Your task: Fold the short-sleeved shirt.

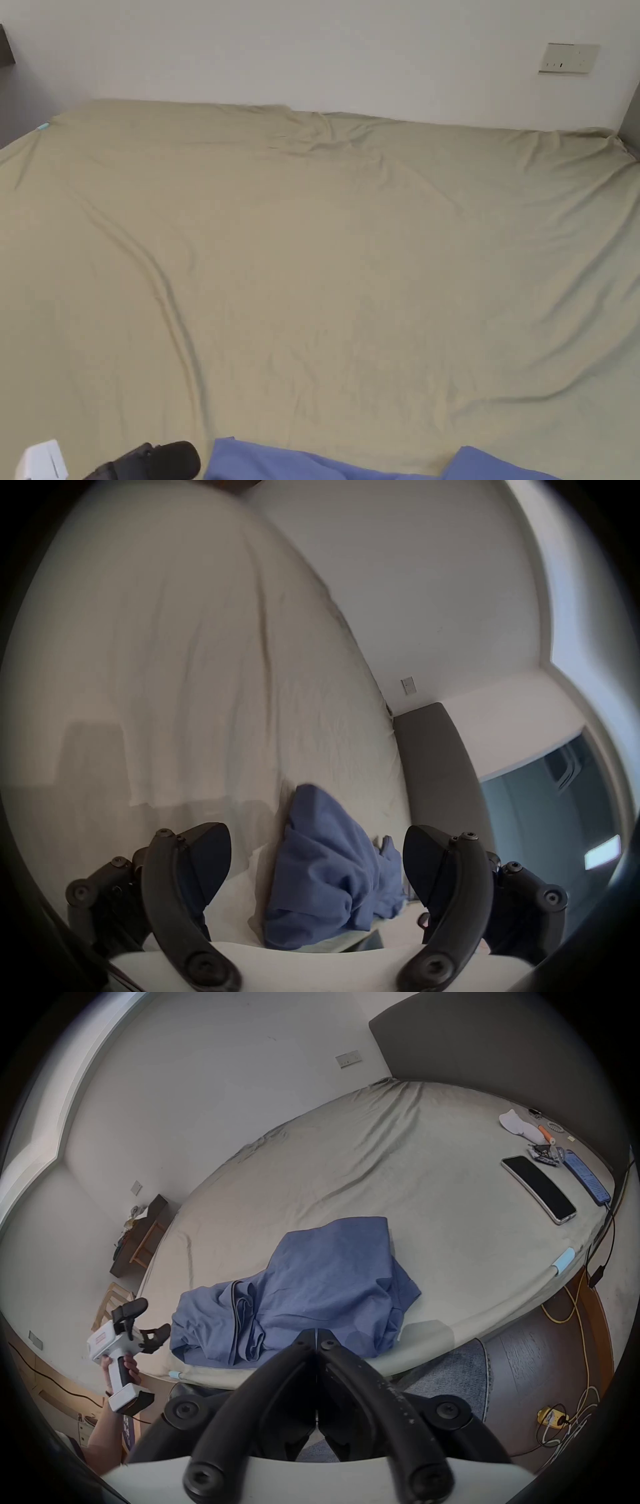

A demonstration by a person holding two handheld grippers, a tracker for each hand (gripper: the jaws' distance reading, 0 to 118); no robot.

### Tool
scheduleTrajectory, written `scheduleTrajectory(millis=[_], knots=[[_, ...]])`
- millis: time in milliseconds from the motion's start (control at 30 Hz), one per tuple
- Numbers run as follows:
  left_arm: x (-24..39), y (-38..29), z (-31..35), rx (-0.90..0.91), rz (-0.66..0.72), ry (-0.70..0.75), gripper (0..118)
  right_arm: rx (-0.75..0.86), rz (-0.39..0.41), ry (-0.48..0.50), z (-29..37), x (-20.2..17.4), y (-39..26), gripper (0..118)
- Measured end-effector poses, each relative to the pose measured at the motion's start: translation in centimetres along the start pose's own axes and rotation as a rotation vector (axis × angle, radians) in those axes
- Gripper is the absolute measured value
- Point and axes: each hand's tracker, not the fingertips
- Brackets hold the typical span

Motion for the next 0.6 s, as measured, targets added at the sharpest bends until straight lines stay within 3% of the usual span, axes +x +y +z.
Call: scheduleTrajectory(millis=[100, 167, 233, 267, 300, 333, 367, 500, 600], knots=[[-1.6, -0.8, -3.1, -0.106, 0.025, -0.017, 103, -0.008, 0.019, 0.006, -0.1, -0.7, 0.0, 2], [-1.1, -1.6, -3.8, -0.055, -0.03, -0.155, 103, -0.012, 0.035, 0.007, 0.0, -0.9, 0.1, 2], [0.4, -2.4, -6.0, -0.141, 0.008, -0.136, 99, -0.015, 0.041, 0.005, 0.1, -0.9, 0.2, 2], [0.6, -2.7, -6.6, -0.165, 0.025, -0.138, 90, -0.015, 0.043, 0.002, 0.2, -0.9, 0.3, 2], [0.8, -2.8, -7.0, -0.154, 0.023, -0.137, 67, -0.014, 0.043, -0.001, 0.2, -0.9, 0.3, 2], [1.3, -3.3, -7.6, -0.16, 0.025, -0.057, 35, -0.01, 0.041, -0.007, 0.2, -0.8, 0.4, 2], [1.1, -3.4, -8.0, -0.173, 0.035, -0.007, 23, -0.007, 0.036, -0.011, 0.3, -0.7, 0.4, 2], [0.0, -2.9, -6.2, -0.132, 0.163, -0.085, 21, 0.0, 0.015, -0.025, 0.8, -0.2, 0.6, 2], [0.9, -2.3, -2.8, -0.062, 0.11, -0.026, 19, 0.008, 0.015, -0.03, 1.2, 0.0, 0.7, 2]])
